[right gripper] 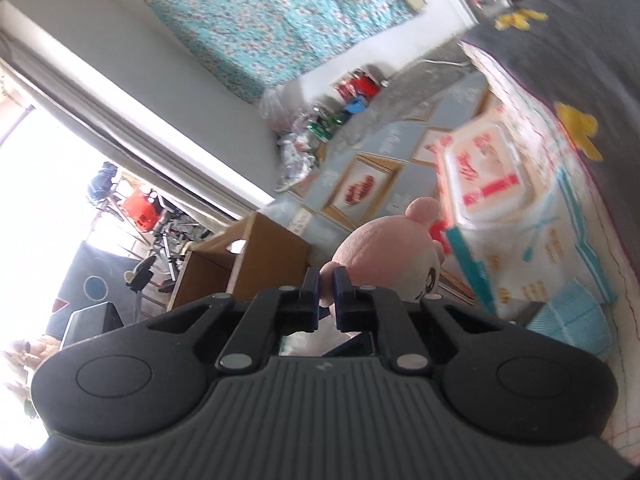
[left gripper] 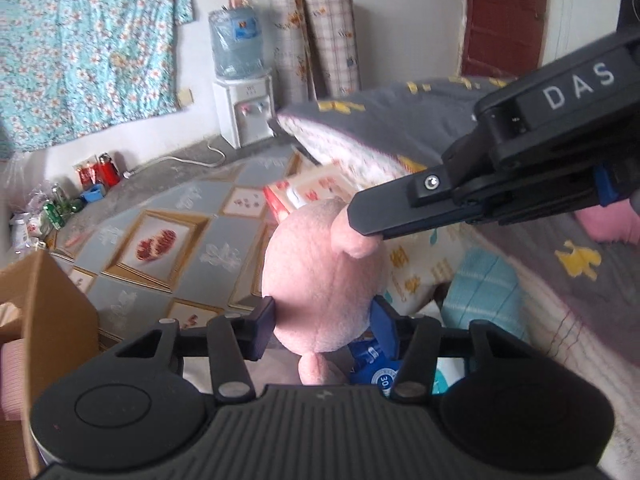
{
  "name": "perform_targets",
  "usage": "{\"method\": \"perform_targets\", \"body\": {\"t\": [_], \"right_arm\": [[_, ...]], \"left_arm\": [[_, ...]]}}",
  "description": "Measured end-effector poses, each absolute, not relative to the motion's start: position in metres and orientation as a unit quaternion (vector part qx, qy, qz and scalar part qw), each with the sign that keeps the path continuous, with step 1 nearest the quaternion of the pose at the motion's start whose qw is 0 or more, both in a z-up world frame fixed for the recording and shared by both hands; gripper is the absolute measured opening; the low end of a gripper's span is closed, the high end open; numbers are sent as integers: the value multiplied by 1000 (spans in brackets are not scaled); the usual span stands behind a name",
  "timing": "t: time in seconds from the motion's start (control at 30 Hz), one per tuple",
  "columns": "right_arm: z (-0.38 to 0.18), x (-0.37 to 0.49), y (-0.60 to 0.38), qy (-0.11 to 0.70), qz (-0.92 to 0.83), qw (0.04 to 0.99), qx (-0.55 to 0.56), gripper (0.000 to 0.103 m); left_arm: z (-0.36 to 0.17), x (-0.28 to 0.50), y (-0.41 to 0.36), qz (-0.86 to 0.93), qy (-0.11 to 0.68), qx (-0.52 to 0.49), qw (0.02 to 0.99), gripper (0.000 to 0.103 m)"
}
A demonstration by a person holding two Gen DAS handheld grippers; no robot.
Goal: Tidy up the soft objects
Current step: 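Lift the pink plush pig with the right gripper toward the cardboard box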
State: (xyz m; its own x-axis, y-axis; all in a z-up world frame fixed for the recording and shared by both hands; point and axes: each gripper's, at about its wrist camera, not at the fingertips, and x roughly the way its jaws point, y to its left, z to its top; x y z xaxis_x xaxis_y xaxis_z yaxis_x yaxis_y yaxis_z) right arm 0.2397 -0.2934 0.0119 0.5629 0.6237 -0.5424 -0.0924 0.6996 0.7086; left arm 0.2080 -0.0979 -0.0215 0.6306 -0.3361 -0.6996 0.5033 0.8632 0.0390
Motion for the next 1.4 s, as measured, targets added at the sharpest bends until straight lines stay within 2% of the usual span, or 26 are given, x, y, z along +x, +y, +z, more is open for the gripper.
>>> {"method": "perform_targets", "body": {"t": [0.47,0.73,1.0,1.4], "right_arm": [[122,203,-188,365,345,821,270,6],[155,206,-81,385,424,782,245,6],[131,227,23,454,448,734,232,6],[28,317,107,559,393,685,251,6]], "left_arm": [[81,139,10,-172,313,43,933,52],[113,107,102,-94,308,22,947,52],[92,116,186,-33,347,-26,937,51],[18,192,267,-21,436,-91,895,52]]}}
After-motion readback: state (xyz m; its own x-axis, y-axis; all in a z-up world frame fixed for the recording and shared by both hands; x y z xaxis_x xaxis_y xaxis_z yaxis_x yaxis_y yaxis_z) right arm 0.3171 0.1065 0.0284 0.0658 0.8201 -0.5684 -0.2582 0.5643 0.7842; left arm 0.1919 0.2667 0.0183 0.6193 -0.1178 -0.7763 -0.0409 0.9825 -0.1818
